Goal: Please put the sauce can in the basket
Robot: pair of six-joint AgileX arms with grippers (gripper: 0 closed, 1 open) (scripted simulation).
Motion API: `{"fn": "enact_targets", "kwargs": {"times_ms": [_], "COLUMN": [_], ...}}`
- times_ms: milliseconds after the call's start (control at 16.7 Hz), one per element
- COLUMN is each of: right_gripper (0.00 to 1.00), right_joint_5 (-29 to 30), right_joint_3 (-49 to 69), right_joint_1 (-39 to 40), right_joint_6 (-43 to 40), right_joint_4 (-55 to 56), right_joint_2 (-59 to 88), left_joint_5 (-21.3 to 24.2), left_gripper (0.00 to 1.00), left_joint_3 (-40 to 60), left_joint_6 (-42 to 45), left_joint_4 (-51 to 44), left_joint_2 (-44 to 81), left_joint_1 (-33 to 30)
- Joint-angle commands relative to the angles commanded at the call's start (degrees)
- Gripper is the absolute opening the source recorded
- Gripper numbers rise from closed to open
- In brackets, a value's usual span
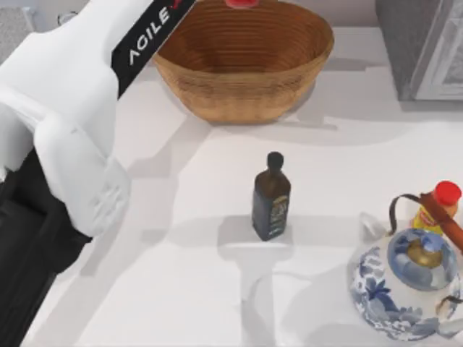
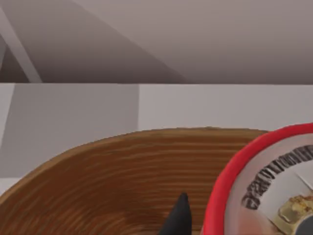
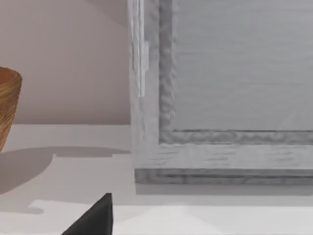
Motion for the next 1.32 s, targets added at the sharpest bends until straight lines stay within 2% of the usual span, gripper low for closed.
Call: {"fn": "enact_targets", "kwargs": {"times_ms": [180,960,1320], "right_gripper": [1.00,1.00,1.00], "right_joint_5": [0.00,0.00,0.00], "right_joint_3": [0.00,0.00,0.00], "right_joint_1": [0.00,0.00,0.00], "right_joint_6": [0.00,0.00,0.00], "right_joint_4": [0.00,0.00,0.00], "right_joint_2": [0.00,0.00,0.00], "left_joint_5": [0.00,0.00,0.00], "left_gripper": [0.00,0.98,1.00], "left_joint_3": [0.00,0.00,0.00], "left_joint_6": [0.00,0.00,0.00], "left_joint_4": [0.00,0.00,0.00], "left_joint_2": [0.00,0.00,0.00], "left_joint_1": [0.00,0.00,0.00]}}
